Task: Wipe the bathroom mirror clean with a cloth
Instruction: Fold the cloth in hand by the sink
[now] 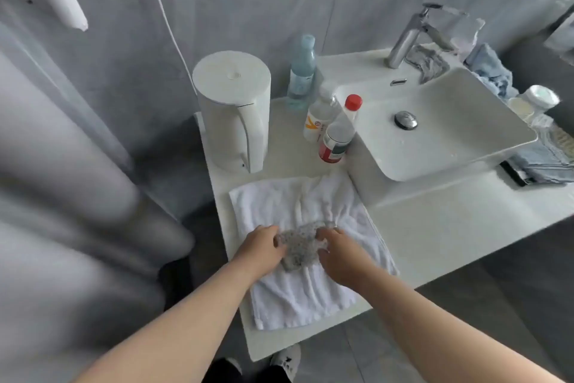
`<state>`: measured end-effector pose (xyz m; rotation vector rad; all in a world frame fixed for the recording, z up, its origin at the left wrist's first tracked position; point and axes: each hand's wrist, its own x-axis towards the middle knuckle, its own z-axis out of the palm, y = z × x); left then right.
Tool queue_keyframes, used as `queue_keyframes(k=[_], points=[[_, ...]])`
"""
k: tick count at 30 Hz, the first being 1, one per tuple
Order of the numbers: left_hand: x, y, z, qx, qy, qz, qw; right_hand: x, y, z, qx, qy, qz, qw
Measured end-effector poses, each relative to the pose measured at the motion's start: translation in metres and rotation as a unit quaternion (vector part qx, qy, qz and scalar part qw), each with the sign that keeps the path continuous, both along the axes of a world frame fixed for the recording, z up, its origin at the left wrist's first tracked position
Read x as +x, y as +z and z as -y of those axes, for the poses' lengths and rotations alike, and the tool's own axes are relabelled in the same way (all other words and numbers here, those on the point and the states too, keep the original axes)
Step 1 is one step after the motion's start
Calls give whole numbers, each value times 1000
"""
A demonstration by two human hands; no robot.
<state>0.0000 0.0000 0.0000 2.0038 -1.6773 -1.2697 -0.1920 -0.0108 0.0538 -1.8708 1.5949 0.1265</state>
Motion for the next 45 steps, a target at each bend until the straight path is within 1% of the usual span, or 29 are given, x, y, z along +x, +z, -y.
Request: queue_keyframes(k=[2,3,6,8,10,13,14,16,19,20,21,22,24,25,26,27,28,30,31,32,35,36,37,39,40,43,45], points=[[-1,2,3,-9,-4,26,1000,8,-7,8,-23,-3,27,999],[-2,3,4,-18,-11,36,999,12,-11,11,-26,5,26,999],[-2,8,3,1,-23,36,999,25,-19,13,16,20,8,1000],[1,11,2,17,-35,28,999,28,-23,13,28,27,-21,999],[3,15,3,24,-45,12,999,29,-22,13,9,26,-56,998],[6,30,3,14,-57,-19,998,30,-14,11,-34,71,-105,991],[8,36,4,3,-56,-30,998,30,-10,10,-46,60,-97,992],[13,53,8,-18,-37,-61,997,30,1,9,-55,-4,-43,998],[24,87,13,-26,24,-140,990,37,37,5,-62,-110,86,988],[30,101,13,-12,55,-189,980,40,52,3,-66,-144,130,979],[35,114,13,13,89,-253,963,43,67,2,-74,-175,172,967],[41,126,13,50,117,-325,937,45,81,1,-78,-204,209,953],[54,150,14,130,151,-472,859,49,105,-1,-49,-267,302,914],[59,160,15,149,155,-518,828,52,116,-2,-21,-296,356,886],[63,169,16,150,147,-540,815,54,122,-2,1,-317,403,859],[66,177,17,141,130,-544,817,59,129,-3,8,-330,429,841],[67,183,18,123,109,-534,829,63,132,-4,0,-329,428,842],[68,194,20,89,70,-503,857,74,138,-6,-47,-302,366,879],[68,198,21,71,60,-485,870,79,143,-6,-72,-270,348,895],[68,200,24,50,57,-466,881,83,147,-7,-79,-227,351,905],[68,210,28,-19,61,-411,909,93,161,-10,-58,-106,364,924],[68,212,30,-35,55,-394,917,95,163,-10,-53,-84,374,922],[68,216,31,-45,53,-386,920,98,167,-9,-66,-83,379,919],[71,222,34,-65,52,-387,918,100,173,-6,-114,-125,390,905],[74,224,36,-76,61,-390,916,99,174,-4,-119,-151,408,892],[86,231,45,-95,84,-384,915,94,181,5,-119,-278,449,841],[93,233,49,-111,97,-374,916,93,185,10,-108,-339,454,817]])
